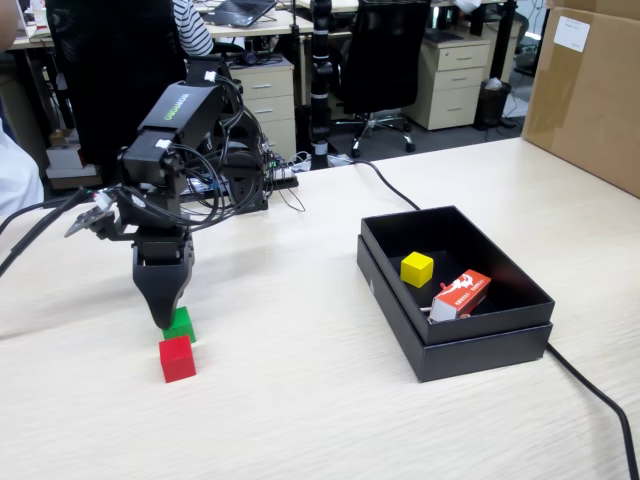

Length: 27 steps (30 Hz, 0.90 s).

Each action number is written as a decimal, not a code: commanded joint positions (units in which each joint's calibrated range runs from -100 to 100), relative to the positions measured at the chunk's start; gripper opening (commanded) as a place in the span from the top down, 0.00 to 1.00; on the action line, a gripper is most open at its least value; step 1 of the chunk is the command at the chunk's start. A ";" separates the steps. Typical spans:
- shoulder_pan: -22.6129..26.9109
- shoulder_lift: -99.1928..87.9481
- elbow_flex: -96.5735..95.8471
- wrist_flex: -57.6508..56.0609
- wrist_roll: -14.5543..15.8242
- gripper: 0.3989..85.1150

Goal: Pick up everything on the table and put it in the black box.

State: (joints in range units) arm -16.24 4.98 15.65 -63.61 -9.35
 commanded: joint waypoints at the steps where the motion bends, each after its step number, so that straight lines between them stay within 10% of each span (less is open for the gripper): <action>1: 0.15 -2.63 4.74 -1.92 0.44 0.47; 27: 0.29 5.17 5.47 -1.06 0.29 0.53</action>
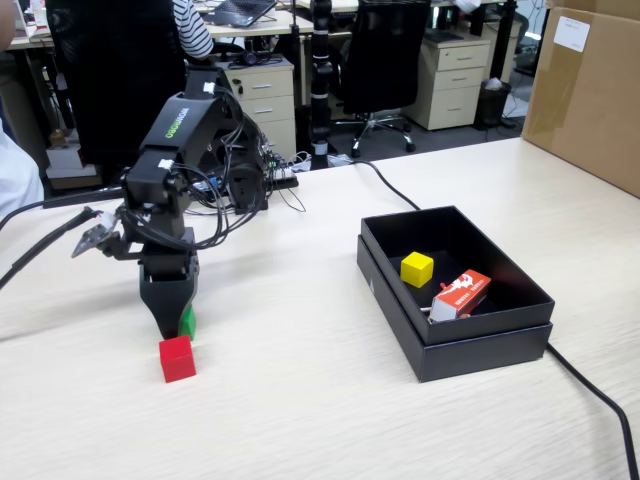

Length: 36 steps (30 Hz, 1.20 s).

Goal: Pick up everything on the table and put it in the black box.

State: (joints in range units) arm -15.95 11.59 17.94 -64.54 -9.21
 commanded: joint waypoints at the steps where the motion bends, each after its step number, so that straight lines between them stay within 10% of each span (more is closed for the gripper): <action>1: 0.00 -1.43 3.01 -0.13 0.10 0.55; 10: -0.05 -3.27 2.64 -0.13 0.44 0.99; 19: 4.74 -24.84 -3.61 -0.82 2.30 0.99; 36: 32.23 -34.94 4.00 -0.91 15.53 1.00</action>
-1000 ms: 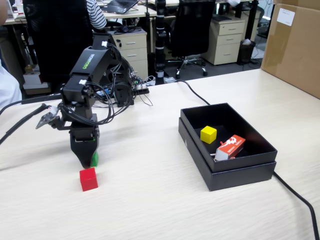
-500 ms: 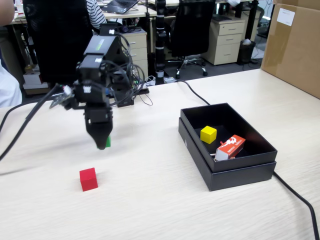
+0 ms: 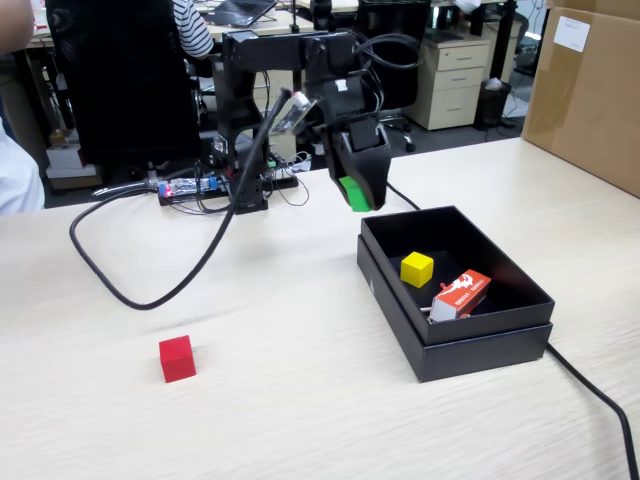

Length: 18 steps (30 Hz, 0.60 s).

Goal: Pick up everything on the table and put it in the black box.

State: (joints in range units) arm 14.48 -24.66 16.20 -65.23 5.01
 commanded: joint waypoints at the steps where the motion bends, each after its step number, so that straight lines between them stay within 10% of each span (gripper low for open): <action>1: 2.10 1.88 5.92 -0.12 1.51 0.99; 18: 3.32 27.93 16.89 0.22 4.64 0.99</action>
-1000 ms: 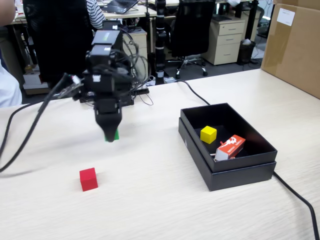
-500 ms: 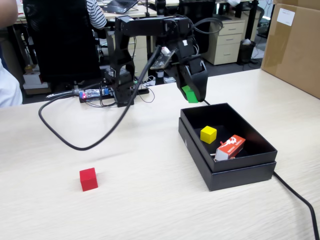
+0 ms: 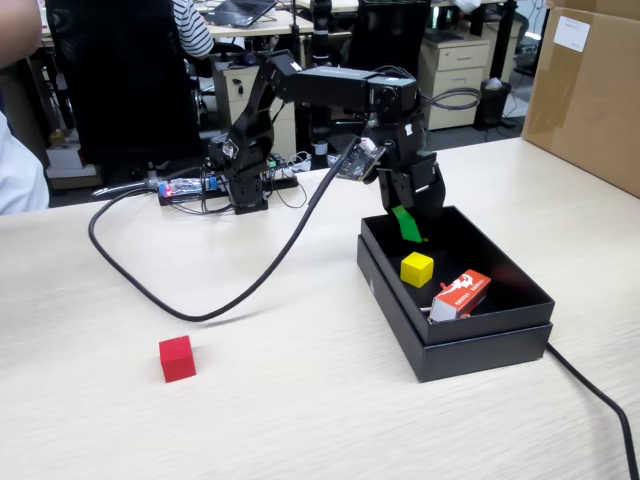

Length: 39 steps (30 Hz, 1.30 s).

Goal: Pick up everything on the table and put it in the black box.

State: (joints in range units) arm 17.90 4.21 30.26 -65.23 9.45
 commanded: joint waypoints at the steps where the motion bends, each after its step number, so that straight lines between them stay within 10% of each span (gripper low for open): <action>1: -0.15 -0.48 2.65 0.22 0.24 0.99; 6: -0.54 0.90 2.20 0.22 0.29 0.98; 11: -0.68 1.13 -0.61 0.22 0.20 0.68; 25: -4.00 -25.84 -2.52 0.22 -3.03 0.68; 33: -13.38 -37.88 -6.87 -0.04 -9.33 0.67; 39: -23.15 -33.52 -12.49 0.05 -14.60 0.49</action>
State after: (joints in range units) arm -2.12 -29.58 16.75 -65.08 -2.37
